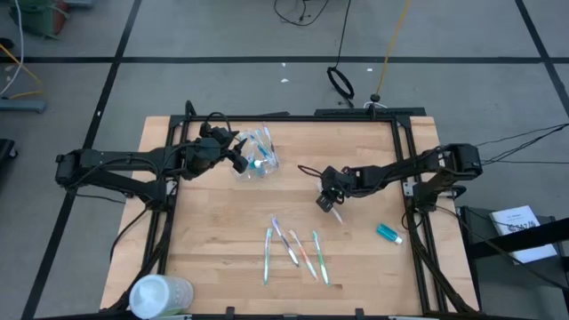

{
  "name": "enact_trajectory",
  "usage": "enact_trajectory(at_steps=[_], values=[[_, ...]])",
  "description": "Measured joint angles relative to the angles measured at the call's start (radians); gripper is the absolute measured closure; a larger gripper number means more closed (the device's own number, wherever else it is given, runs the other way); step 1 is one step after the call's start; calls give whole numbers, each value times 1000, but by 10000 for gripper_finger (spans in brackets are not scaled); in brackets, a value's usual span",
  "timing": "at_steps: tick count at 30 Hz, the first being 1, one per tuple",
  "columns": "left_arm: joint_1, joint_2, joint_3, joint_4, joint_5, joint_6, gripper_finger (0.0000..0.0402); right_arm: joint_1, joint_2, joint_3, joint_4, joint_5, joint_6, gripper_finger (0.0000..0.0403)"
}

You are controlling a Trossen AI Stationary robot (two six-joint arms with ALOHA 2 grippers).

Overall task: Pick & Place toothbrushing station
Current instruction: Put the orange toothbrush into the transparent organizer

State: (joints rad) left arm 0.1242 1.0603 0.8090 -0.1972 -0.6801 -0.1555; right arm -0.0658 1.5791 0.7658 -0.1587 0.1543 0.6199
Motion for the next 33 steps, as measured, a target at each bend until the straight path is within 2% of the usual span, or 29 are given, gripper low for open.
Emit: enact_trajectory(at_steps=[6, 9, 15, 19, 24, 29, 33], values=[[0, 0, 0, -1, 0, 0, 236, 0, 34, 1, 23, 3, -49, 281], [0, 0, 0, -1, 0, 0, 236, -1, 36, 2, 24, 6, -59, 305], [0, 0, 0, -1, 0, 0, 236, -1, 23, 0, 65, -10, -126, 383], [0, 0, 0, 0, 0, 0, 236, -3, 2, 5, 193, -36, -211, 393], [0, 0, 0, 13, 0, 4, 236, -26, -11, 7, 554, -55, -401, 399], [0, 0, 0, 22, 0, 16, 236, -58, 13, 8, 1107, -54, -662, 401], [0, 0, 0, 38, 0, 29, 236, -89, 70, 14, 1423, -55, -765, 402]])
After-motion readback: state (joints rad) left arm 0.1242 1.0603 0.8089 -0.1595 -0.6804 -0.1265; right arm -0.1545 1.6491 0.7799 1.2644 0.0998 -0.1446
